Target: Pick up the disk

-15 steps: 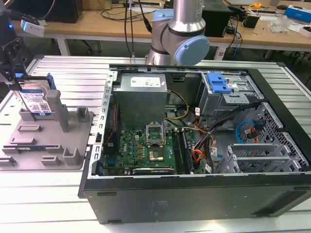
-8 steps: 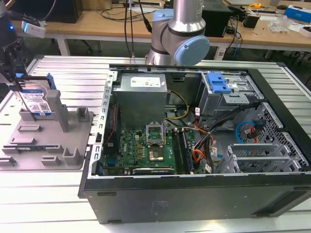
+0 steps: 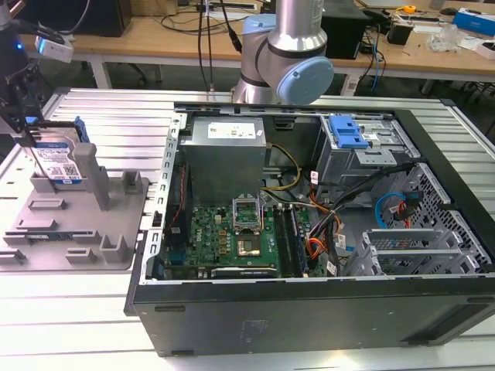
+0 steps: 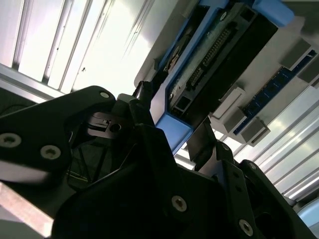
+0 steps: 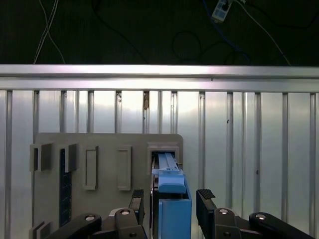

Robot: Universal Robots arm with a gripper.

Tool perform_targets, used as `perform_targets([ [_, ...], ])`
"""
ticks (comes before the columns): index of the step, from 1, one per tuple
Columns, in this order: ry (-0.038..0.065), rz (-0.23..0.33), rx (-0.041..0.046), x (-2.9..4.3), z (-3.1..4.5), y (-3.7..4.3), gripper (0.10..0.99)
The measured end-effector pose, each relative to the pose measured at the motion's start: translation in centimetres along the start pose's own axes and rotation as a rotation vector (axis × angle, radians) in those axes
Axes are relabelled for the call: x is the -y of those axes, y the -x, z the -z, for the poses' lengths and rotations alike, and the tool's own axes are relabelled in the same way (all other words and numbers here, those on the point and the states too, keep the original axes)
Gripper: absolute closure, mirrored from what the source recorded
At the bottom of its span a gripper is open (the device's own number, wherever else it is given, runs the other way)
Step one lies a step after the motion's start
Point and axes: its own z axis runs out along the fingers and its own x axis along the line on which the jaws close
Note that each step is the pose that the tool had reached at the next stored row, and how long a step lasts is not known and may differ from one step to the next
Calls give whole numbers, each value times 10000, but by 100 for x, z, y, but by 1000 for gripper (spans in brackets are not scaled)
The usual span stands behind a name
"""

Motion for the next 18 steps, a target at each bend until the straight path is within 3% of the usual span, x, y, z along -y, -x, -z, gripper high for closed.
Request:
perform_targets([
  [18,2,1,0,1,-23,-11,545],
])
